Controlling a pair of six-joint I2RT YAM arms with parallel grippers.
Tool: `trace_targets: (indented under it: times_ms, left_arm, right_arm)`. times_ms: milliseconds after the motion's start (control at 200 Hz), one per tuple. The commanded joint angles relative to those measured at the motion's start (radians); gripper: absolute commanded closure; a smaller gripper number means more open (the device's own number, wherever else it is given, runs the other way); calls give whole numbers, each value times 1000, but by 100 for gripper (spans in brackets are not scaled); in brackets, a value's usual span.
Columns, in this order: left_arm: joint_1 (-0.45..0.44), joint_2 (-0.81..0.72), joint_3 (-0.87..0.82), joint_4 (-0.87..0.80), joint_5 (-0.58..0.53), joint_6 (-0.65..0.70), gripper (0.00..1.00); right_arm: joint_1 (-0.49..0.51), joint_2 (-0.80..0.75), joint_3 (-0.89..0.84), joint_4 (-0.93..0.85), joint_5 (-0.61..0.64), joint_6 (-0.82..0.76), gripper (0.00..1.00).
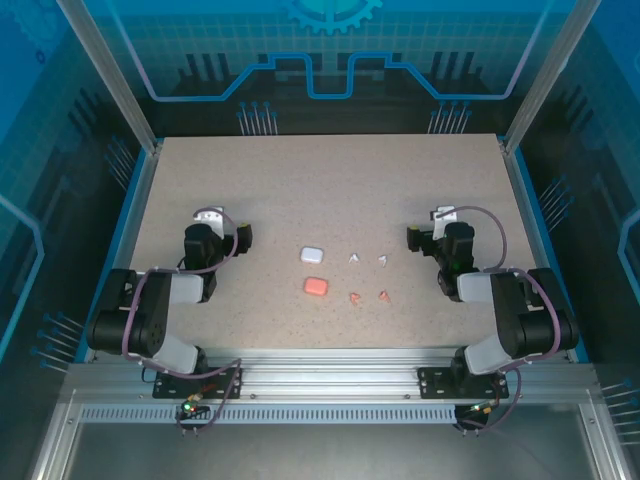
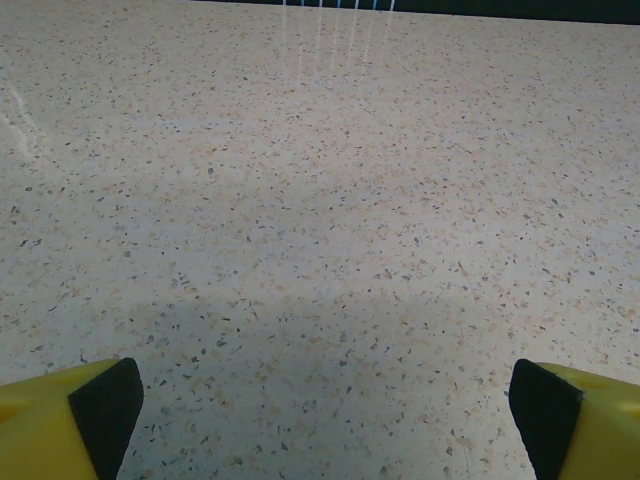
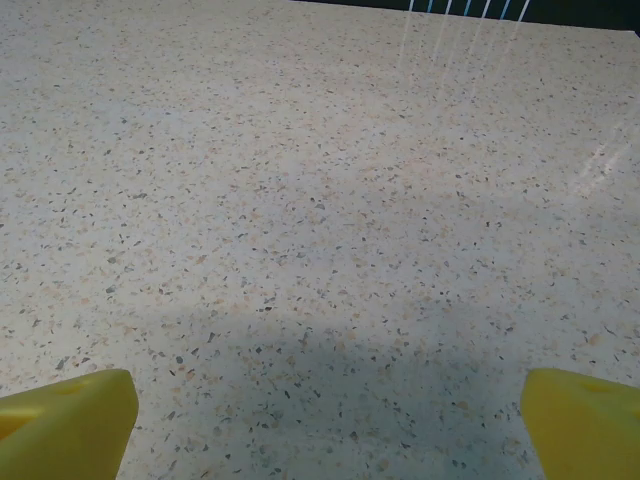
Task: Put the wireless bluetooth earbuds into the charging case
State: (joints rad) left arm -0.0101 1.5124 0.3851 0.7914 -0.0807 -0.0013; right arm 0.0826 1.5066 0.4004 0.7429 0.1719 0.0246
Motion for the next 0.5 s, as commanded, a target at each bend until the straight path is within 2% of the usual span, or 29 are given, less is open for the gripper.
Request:
trace_targets:
  times_ms: [0, 490]
  left_arm:
    - [7, 9, 23, 16, 16, -3, 1]
    - [9, 8, 27, 10, 18, -5, 1]
  right_arm:
    - [-7, -3, 18, 35, -10, -10, 0]
    - [-21, -5, 21, 29, -38, -5, 0]
